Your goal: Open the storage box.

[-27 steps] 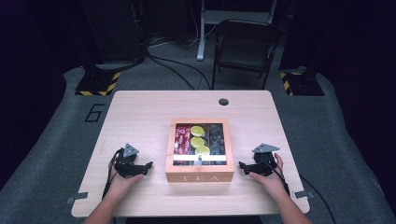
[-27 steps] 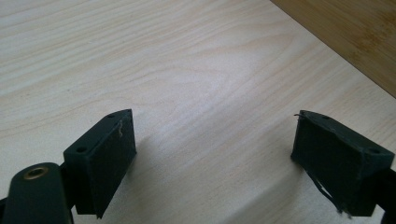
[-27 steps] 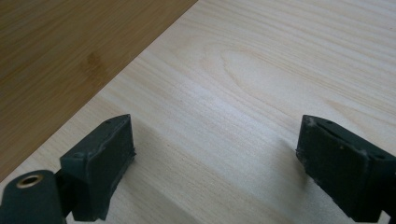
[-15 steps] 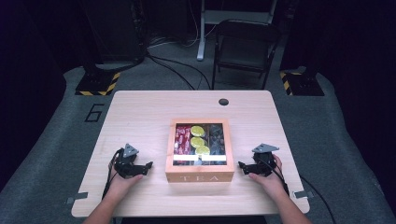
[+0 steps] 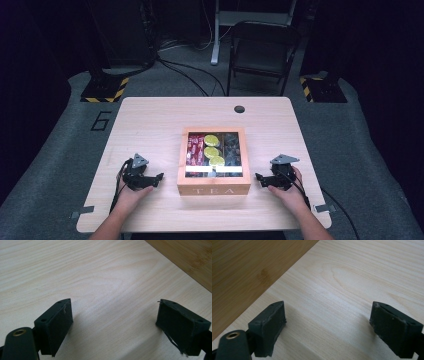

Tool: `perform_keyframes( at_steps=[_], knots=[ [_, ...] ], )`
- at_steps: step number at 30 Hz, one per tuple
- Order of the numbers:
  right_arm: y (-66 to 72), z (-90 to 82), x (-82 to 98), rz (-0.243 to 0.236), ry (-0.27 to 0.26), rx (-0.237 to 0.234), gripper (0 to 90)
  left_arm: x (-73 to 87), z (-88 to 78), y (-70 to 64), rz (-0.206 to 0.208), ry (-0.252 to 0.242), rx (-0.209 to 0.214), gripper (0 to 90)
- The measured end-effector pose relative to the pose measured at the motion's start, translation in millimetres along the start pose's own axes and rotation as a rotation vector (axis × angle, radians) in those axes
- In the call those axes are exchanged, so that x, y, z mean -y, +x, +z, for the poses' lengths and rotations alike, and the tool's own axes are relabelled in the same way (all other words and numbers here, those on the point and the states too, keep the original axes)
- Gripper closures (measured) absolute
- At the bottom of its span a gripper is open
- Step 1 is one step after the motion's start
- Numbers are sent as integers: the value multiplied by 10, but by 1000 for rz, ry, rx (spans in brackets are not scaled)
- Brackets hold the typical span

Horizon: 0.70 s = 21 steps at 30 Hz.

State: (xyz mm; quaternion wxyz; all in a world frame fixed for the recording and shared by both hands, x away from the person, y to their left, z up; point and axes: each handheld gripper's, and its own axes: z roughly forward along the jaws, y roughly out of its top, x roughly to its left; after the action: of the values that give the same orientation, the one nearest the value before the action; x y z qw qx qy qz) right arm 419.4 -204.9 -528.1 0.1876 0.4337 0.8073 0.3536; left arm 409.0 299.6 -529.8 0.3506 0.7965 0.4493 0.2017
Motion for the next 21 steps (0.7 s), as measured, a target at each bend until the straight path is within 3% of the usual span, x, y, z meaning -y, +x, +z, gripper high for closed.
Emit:
perform_keyframes(
  at_steps=[8, 12, 17, 21],
  knots=[
    [1, -9, 7, -2, -10, -5, 172, 4, -7, 8, -10, -9, -1, 157],
    [-8, -66, -18, -2, 11, -15, 359, -23, -59, 23, -42, 1, 29, 319],
    [32, -130, -47, -34, -7, -15, 382, -37, -84, 2, -69, 1, 36, 322],
    [69, -217, -92, -57, -37, -17, 395, -69, -132, -15, -96, -29, 57, 322]
  ],
)
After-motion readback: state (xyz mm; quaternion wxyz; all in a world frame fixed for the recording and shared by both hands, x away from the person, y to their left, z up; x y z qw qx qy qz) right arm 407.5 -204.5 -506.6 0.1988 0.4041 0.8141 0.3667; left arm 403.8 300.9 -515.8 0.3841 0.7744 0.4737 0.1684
